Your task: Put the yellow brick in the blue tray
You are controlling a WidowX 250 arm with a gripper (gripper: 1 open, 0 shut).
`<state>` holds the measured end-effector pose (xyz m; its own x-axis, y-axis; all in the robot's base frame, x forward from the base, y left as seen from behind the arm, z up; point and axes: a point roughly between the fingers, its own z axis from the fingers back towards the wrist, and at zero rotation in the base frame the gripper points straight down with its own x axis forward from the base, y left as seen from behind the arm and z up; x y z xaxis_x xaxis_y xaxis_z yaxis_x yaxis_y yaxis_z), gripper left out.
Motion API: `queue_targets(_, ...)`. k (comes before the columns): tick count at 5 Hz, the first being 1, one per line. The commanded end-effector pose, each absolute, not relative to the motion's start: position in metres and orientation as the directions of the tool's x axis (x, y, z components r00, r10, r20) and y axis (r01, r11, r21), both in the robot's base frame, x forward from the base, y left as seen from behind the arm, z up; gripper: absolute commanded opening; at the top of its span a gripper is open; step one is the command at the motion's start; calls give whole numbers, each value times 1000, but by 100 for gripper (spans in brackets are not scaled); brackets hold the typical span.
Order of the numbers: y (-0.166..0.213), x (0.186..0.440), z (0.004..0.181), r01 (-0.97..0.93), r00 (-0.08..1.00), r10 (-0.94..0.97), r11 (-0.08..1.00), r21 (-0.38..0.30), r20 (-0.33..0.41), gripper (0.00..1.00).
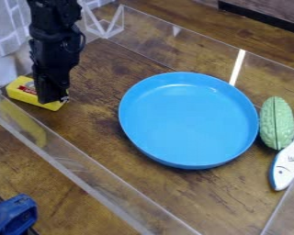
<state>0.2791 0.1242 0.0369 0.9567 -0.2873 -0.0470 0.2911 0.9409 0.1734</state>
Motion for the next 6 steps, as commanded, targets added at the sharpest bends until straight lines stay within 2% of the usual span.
queue_targets(1, 120, 291, 38, 317, 947, -321, 929, 192, -10, 100)
queue_targets(2, 121, 293, 29, 331, 942, -336, 925, 188, -3, 100)
queue_targets(3, 118, 296, 33, 342, 937, -348, 919, 197, -3, 0)
queue_targets(6, 107, 310, 43, 385, 918, -397, 897, 218, 11, 0)
